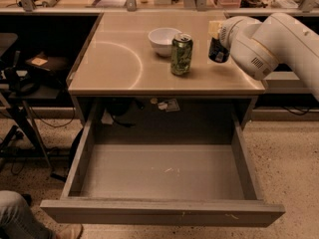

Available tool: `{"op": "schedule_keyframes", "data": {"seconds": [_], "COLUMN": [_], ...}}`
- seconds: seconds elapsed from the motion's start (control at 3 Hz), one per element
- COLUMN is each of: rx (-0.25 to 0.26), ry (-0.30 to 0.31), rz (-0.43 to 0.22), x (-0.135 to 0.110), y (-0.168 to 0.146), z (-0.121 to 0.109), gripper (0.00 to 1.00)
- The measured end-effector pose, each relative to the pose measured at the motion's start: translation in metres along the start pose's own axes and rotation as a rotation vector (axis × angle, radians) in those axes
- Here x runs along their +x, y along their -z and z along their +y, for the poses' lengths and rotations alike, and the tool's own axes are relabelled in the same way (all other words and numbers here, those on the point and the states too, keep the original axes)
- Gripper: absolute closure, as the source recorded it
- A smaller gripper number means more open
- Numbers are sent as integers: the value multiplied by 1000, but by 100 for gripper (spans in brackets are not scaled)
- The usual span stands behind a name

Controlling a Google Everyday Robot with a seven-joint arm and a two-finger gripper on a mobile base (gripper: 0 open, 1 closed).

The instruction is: Pick pepsi can from top drawer and place on counter

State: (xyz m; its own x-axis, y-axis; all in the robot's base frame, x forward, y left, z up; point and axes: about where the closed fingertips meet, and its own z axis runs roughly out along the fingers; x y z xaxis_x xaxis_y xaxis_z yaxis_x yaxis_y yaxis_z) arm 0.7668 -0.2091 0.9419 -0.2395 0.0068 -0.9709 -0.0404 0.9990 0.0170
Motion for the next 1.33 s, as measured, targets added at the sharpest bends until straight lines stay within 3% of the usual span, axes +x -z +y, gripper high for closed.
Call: {"op": "schedule_keyframes", "data": {"seconds": [0.33,0.67,1.0,1.33], "rx": [32,32,32,32], "ry": [-12,-12,-12,-12], "rz": [20,22,22,22], "x": [31,34,34,34], "y": [-17,-19,-19,-19], "z": [-26,-26,-26,-26], "gripper": [100,100,82,58]}}
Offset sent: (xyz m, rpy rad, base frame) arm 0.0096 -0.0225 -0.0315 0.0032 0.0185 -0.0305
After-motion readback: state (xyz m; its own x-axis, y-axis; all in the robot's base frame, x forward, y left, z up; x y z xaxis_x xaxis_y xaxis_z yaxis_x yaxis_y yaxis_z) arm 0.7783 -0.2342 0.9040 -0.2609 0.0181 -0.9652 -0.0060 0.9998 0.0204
